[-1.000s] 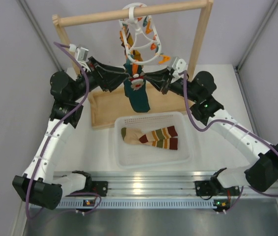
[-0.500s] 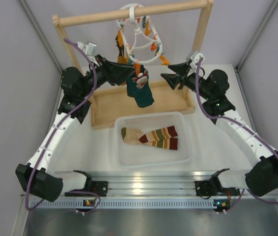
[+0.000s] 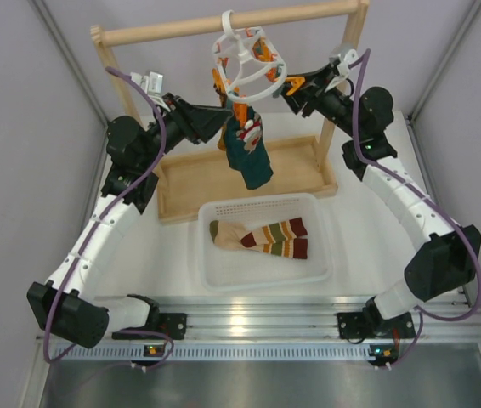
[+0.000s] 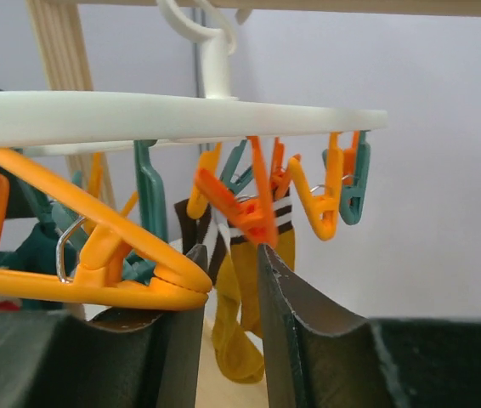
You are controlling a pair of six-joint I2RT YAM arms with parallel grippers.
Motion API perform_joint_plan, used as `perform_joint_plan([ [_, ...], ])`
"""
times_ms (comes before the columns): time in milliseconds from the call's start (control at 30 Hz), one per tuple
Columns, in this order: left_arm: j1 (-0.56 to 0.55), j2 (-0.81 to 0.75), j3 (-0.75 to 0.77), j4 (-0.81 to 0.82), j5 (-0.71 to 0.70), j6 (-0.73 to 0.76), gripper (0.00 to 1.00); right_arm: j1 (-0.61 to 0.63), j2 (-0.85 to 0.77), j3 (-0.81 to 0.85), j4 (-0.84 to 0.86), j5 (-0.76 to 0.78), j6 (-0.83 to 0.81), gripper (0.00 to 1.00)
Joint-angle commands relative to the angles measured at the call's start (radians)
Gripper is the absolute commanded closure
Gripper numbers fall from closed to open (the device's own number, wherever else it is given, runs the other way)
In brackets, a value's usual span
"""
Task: Clip the socks to the hanger
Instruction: Open the clamp at the hanger.
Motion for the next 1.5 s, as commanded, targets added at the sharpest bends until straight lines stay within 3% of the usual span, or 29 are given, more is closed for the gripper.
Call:
perform_joint_plan([
  [0, -0.003, -0.036, -0.001, 0.053, -0.016, -0.004, 0.47, 0.039, -0.027, 0.037, 0.054, -0.079, -0.038, 0.71],
  [267, -0.003, -0.065, -0.031, 0.078, 0.012, -0.022, 0.48, 0.139, -0.133, -0.101, 0.005, -0.094, -0.177, 0.69],
  [500, -0.003, -0.073, -0.028, 0.108, 0.020, -0.058, 0.48, 0.231, -0.129, -0.091, -0.027, -0.084, -0.297, 0.69],
  [767, -0.004, -0.033, 0.005, 0.062, -0.020, -0.018, 0.48, 0.263, -0.142, -0.086, -0.056, -0.085, -0.305, 0.70],
  [900, -0.004, -0.018, 0.023, 0.036, -0.045, 0.013, 0.51, 0.260, -0.168, -0.088, -0.119, -0.027, -0.291, 0.58],
  [1167, 0.005, -0.019, 0.020, 0.001, -0.073, 0.040, 0.52, 0.202, -0.199, -0.140, -0.107, 0.065, -0.155, 0.54],
  [1233, 0.022, -0.016, 0.022, 0.006, -0.060, 0.017, 0.53, 0.194, -0.195, -0.149, -0.069, 0.082, -0.148, 0.56],
  [1300, 0.043, -0.015, 0.014, 0.038, -0.033, -0.024, 0.53, 0.193, -0.185, -0.146, -0.053, 0.077, -0.150, 0.64],
  [1333, 0.051, -0.013, 0.012, 0.053, -0.017, -0.038, 0.52, 0.193, -0.178, -0.143, -0.052, 0.071, -0.156, 0.72],
  [1467, 0.092, -0.021, -0.001, 0.163, 0.119, -0.101, 0.47, 0.193, -0.179, -0.147, -0.062, 0.035, -0.181, 0.87],
])
